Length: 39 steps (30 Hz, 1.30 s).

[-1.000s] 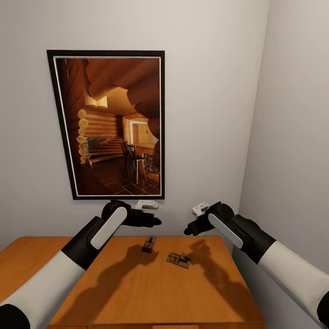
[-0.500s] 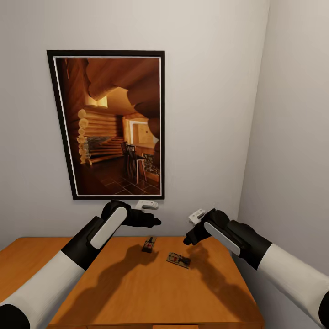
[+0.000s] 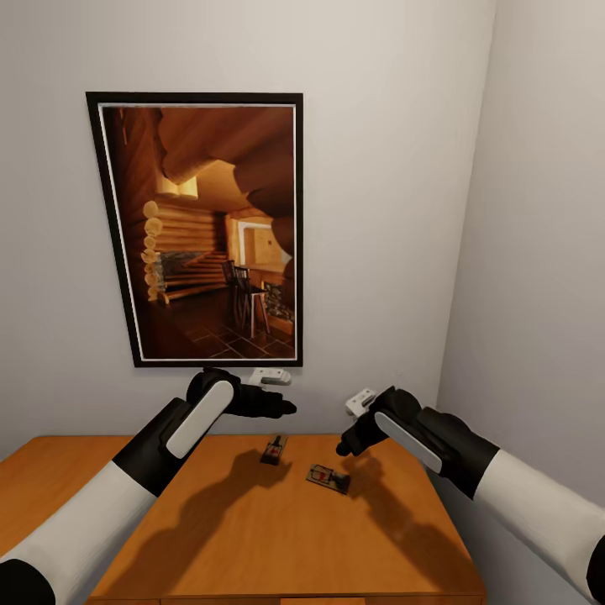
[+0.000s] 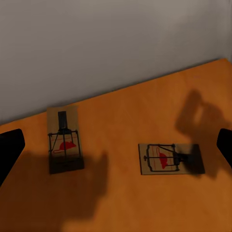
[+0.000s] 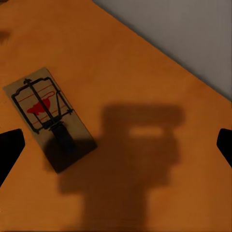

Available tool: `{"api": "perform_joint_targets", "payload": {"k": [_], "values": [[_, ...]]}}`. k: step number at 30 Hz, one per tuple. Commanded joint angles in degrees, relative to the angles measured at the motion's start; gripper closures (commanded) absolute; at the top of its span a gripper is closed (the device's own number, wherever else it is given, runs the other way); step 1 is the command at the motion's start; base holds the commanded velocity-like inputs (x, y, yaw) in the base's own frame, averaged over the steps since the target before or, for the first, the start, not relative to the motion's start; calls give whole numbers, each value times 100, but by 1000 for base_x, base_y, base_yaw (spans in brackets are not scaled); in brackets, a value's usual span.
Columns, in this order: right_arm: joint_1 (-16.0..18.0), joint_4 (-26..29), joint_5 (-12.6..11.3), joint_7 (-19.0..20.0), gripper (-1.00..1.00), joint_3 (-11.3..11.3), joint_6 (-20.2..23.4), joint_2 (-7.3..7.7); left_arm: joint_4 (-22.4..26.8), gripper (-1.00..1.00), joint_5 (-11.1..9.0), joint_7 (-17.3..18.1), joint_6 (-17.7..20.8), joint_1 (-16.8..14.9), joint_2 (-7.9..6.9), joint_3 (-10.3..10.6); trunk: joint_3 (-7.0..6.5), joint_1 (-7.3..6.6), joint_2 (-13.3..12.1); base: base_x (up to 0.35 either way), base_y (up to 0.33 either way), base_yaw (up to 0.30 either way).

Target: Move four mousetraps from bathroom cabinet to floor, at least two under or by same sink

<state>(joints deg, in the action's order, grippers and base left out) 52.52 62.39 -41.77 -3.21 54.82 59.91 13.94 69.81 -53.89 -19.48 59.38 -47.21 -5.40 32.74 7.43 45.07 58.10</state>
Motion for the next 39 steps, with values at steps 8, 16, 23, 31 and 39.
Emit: {"api": "perform_joint_targets", "payload": {"k": [8,16,23,31,39], "values": [[5,2,-33,207,-100,33,9,27,6,-100,-60,-60,4,-8,-5,13,9,1,7,0,0,0],[4,4,-27,324,-100,26,9,17,6,-100,-60,-57,4,-8,-5,13,9,1,7,0,0,0],[4,35,-28,402,-100,-8,9,-16,0,-100,-64,-56,4,-8,0,13,9,1,7,0,0,0],[4,28,-16,741,-100,-61,9,-35,-2,-100,-68,-49,4,-8,-2,13,9,1,7,0,0,0],[4,-68,-2,1006,-100,-74,9,-44,-3,-100,-71,-52,4,-8,-4,13,9,1,7,0,0,0]]}}
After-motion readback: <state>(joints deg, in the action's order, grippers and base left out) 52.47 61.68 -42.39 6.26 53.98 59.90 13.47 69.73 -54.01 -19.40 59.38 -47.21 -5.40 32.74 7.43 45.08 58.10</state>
